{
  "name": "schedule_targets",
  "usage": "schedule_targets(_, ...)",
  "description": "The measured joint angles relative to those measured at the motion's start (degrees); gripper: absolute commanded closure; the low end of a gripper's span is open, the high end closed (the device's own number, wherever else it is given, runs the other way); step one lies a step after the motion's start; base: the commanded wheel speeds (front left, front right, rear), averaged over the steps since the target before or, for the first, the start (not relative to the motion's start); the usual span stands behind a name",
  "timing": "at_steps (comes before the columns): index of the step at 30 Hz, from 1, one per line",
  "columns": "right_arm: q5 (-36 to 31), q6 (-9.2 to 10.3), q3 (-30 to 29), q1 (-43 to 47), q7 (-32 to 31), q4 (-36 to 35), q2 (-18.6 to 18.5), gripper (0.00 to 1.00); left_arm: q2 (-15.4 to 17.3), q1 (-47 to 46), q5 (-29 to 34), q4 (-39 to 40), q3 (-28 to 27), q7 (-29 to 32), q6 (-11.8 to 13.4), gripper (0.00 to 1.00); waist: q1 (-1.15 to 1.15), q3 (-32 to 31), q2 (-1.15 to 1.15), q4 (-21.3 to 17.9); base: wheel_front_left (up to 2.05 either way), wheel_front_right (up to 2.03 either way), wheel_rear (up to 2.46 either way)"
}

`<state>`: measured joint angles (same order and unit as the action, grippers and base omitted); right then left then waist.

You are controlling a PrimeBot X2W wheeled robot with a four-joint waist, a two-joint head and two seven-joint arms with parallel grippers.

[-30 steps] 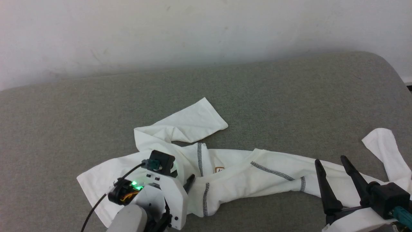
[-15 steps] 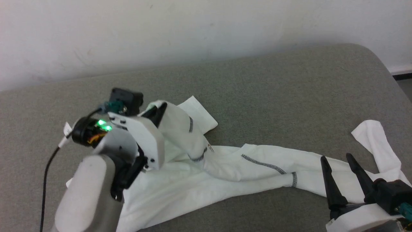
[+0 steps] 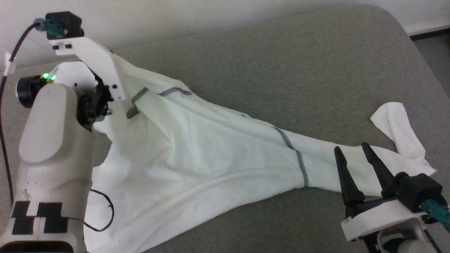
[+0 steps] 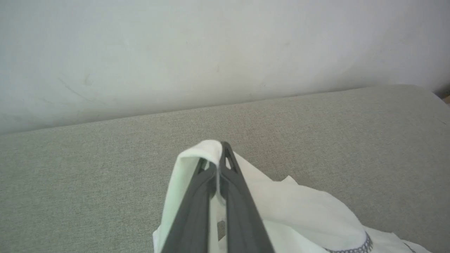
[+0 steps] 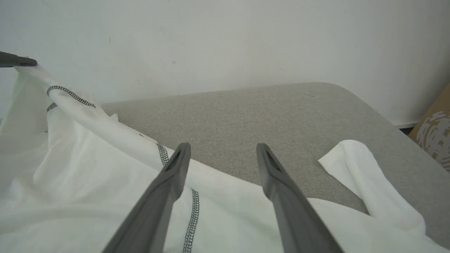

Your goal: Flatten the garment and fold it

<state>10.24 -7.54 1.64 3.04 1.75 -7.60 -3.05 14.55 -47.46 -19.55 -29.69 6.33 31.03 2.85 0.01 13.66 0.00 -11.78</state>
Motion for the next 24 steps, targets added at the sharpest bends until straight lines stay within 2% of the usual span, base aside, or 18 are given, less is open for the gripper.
schedule_targets(4, 0.52, 0.00, 0.54, -1.04, 1.11, 1.67, 0.00, 0.00, 0.66, -3.19, 0.96, -7.64, -0.31, -3.02, 0.81, 1.00, 0.00, 2.50, 0.00, -1.92, 0.00, 0.00, 0.00)
schedule_targets(5, 0.52, 0.00, 0.56, -1.29, 1.40, 2.04, 0.01, 0.00, 0.76, -3.71, 1.19, -9.25, -0.08, -4.03, 0.70, 0.69, 0.00, 3.06, 0.00, -2.31, 0.00, 0.00, 0.00)
schedule_targets(6, 0.52, 0.00, 0.63, -1.57, 1.55, 2.37, -0.02, 0.00, 0.70, -4.15, 1.23, -10.90, -0.05, -5.03, 0.30, 0.07, 0.00, 3.60, 0.00, -2.65, 0.00, 0.00, 0.00)
schedule_targets(7, 0.51, 0.00, 0.83, -1.85, 1.79, 2.59, -0.02, 0.00, 0.54, -4.41, 1.16, -12.23, -0.04, -6.21, -0.32, 0.00, 0.01, 4.07, 0.00, -2.95, 0.00, 0.00, 0.00)
schedule_targets(12, -0.13, 0.00, 1.35, -2.75, 2.34, 2.66, 0.01, 0.00, -0.38, -4.60, 0.82, -15.50, 0.77, -14.41, -3.78, 0.00, 0.00, 4.77, 0.00, -3.44, 0.00, 0.00, 0.00)
schedule_targets(18, -1.15, 0.00, 1.10, -1.81, 1.66, 1.98, 0.00, 0.00, 0.19, -1.42, 1.11, -13.41, 1.20, -24.09, -4.77, 0.00, -0.01, 2.56, 0.00, -2.57, 0.00, 0.00, 0.00)
schedule_targets(21, -1.31, 0.00, 0.56, -0.04, 0.76, 1.01, -0.03, 0.00, 0.66, 3.58, 1.30, -10.03, 2.08, -24.46, -5.44, 0.00, -0.01, 0.71, 0.00, -1.49, 0.00, 0.00, 0.00)
schedule_targets(24, -1.85, 0.00, 0.42, 1.16, -0.10, 0.00, 0.00, 0.00, 1.83, 9.03, 1.25, -6.06, 3.24, -20.75, -6.44, 0.00, -0.03, -1.30, 0.00, 0.15, 0.00, 0.00, 0.00)
